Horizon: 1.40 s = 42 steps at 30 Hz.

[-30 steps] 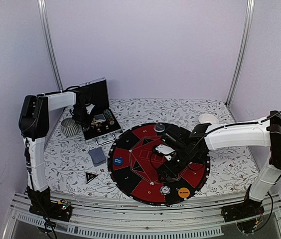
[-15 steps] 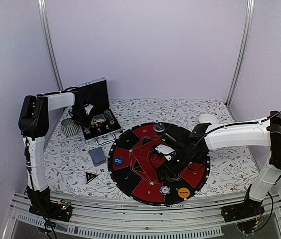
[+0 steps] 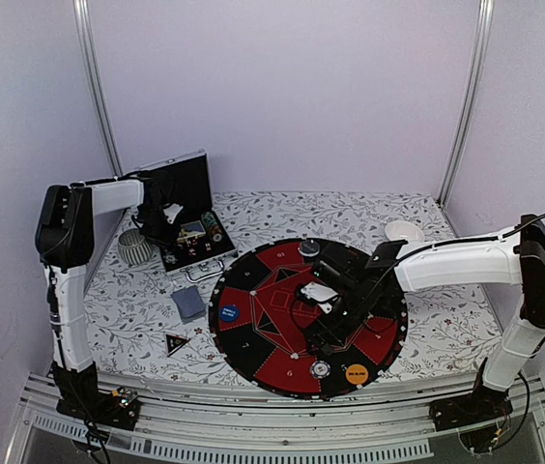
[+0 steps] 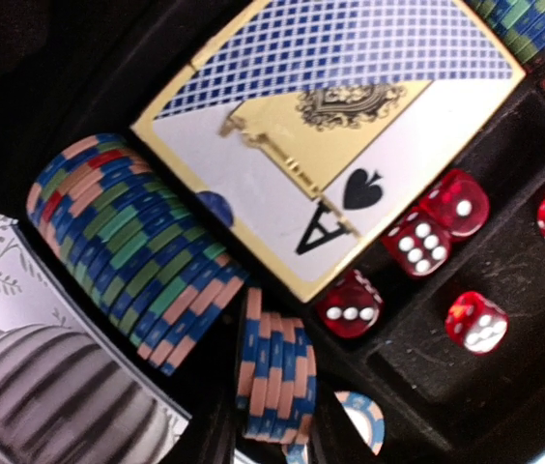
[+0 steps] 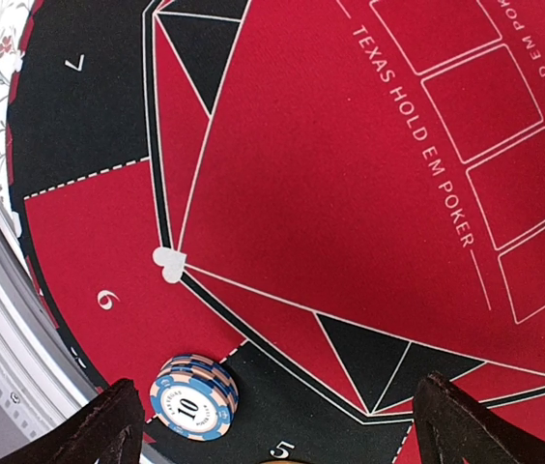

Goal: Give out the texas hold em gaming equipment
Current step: Pick up the pile of poker chips from the chip case.

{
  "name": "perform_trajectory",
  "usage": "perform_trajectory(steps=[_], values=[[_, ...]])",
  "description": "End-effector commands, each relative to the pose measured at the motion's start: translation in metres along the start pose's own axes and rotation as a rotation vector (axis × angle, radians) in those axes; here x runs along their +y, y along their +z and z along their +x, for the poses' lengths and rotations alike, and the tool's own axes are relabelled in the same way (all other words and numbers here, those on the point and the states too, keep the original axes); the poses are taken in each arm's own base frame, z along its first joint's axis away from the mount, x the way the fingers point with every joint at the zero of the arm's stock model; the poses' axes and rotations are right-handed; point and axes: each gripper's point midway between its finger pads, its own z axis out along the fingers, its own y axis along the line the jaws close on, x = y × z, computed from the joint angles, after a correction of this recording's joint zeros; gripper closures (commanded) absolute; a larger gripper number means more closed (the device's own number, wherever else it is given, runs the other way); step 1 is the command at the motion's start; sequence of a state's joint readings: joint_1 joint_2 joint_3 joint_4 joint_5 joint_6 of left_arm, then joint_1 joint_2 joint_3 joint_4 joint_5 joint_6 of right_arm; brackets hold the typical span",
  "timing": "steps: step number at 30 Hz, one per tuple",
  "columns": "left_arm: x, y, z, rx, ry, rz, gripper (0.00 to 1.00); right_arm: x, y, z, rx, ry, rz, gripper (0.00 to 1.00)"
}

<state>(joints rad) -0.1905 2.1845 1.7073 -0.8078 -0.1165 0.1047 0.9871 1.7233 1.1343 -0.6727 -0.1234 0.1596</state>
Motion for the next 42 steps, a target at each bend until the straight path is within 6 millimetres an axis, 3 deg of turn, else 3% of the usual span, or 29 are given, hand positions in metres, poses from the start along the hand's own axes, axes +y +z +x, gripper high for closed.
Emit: perform_trajectory(steps=[1, 6, 11, 20, 23, 26, 32, 35, 37, 39, 42], values=[[-0.021, -0.002, -0.009, -0.051, 0.035, 0.074, 0.71, 0.001, 0.001, -0.002, 0.003, 0.001, -0.011, 0.01], [-0.003, 0.002, -0.013, -0.045, 0.027, -0.026, 0.64, 0.001, 0.002, -0.002, 0.005, 0.001, -0.011, 0.01], [0.004, 0.008, -0.019, -0.050, 0.024, -0.053, 0.66, 0.001, 0.004, 0.000, 0.011, -0.001, -0.013, 0.01], [0.002, 0.023, 0.004, 0.033, -0.018, -0.002, 0.69, 0.001, 0.003, -0.001, 0.014, 0.001, -0.014, 0.01], [0.002, 0.020, 0.008, 0.049, -0.033, 0.002, 0.77, 0.002, 0.003, -0.002, 0.011, 0.001, -0.015, 0.01], [0.003, 0.010, 0.006, 0.038, -0.050, 0.005, 1.00, 0.002, 0.000, -0.004, 0.003, 0.002, -0.011, 0.01], [0.016, -0.043, -0.022, -0.102, -0.105, -0.022, 1.00, -0.001, -0.018, -0.019, -0.065, 0.003, 0.019, 0.01], [0.024, -0.083, -0.036, -0.191, -0.140, -0.039, 1.00, -0.003, -0.036, -0.035, -0.141, 0.001, 0.049, 0.01], [0.025, -0.121, -0.045, -0.276, -0.176, -0.021, 1.00, -0.005, -0.052, -0.047, -0.210, 0.001, 0.073, 0.01], [0.015, -0.163, -0.052, -0.374, -0.200, 0.039, 1.00, -0.003, -0.079, -0.070, -0.317, -0.004, 0.080, 0.01], [-0.021, -0.219, -0.053, -0.513, -0.185, 0.179, 1.00, 0.003, -0.122, -0.103, -0.497, -0.021, 0.088, 0.01]])
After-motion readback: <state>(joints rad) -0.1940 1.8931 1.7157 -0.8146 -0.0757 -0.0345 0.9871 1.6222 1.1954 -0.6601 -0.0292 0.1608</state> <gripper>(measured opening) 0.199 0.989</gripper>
